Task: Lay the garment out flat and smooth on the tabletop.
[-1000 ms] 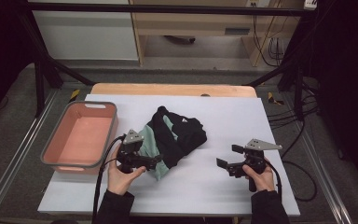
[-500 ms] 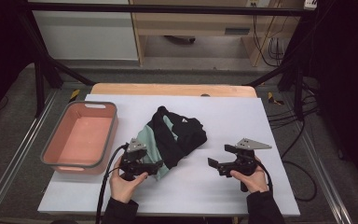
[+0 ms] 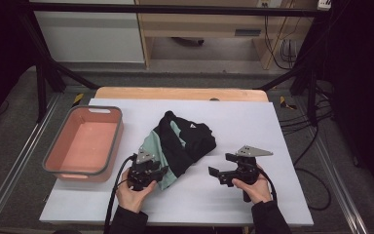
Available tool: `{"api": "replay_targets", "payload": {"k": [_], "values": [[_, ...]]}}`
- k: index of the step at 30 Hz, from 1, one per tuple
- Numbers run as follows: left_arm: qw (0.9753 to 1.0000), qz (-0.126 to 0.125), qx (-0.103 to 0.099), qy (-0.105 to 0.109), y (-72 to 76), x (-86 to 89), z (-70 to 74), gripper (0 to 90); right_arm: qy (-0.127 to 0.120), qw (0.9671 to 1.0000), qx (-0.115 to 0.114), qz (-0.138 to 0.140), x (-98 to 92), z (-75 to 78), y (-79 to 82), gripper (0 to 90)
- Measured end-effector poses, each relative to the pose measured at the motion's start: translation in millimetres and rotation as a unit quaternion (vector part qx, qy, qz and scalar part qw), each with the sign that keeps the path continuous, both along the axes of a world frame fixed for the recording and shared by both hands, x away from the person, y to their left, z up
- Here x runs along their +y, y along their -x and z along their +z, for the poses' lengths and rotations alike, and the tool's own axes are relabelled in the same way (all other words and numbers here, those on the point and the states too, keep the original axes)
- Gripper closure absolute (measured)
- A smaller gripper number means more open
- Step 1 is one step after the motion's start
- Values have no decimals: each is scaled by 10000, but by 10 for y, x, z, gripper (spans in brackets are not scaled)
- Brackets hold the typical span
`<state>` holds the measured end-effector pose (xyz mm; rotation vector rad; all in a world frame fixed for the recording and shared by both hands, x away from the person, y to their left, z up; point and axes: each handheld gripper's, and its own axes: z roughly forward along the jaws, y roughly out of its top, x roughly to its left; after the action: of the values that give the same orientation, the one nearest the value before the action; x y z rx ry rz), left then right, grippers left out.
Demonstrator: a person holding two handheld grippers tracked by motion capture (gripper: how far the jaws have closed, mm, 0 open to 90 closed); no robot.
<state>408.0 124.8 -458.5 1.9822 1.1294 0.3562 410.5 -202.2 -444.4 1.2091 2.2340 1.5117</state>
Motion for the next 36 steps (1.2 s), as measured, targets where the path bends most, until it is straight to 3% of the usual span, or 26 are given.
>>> {"api": "replay_targets", "payload": {"k": [8, 11, 17, 22, 25, 29, 36], "values": [[9999, 104, -53, 94, 7, 40, -24, 717, 115, 9999, -80, -97, 60, -5, -16, 138], [9998, 138, -135, 42, 15, 50, -30, 777, 215, 9994, -193, -190, 92, -4, -25, 230], [9998, 86, -185, 16, 42, 88, -25, 823, 258, 9992, -239, -164, 176, -17, -52, 257], [9997, 199, -118, 73, 80, 146, 24, 846, 415, 9986, -288, -130, 264, -24, -72, 287], [9997, 187, -140, 6, 96, 178, 84, 857, 495, 9981, -309, -174, 359, -31, -129, 352], [9996, 198, -218, -47, 101, 269, 196, 864, 522, 9978, -321, -233, 464, -12, -219, 377], [9991, 310, -276, 26, 114, 395, 226, 864, 628, 9973, -289, -256, 734, -26, -377, 340]]}}
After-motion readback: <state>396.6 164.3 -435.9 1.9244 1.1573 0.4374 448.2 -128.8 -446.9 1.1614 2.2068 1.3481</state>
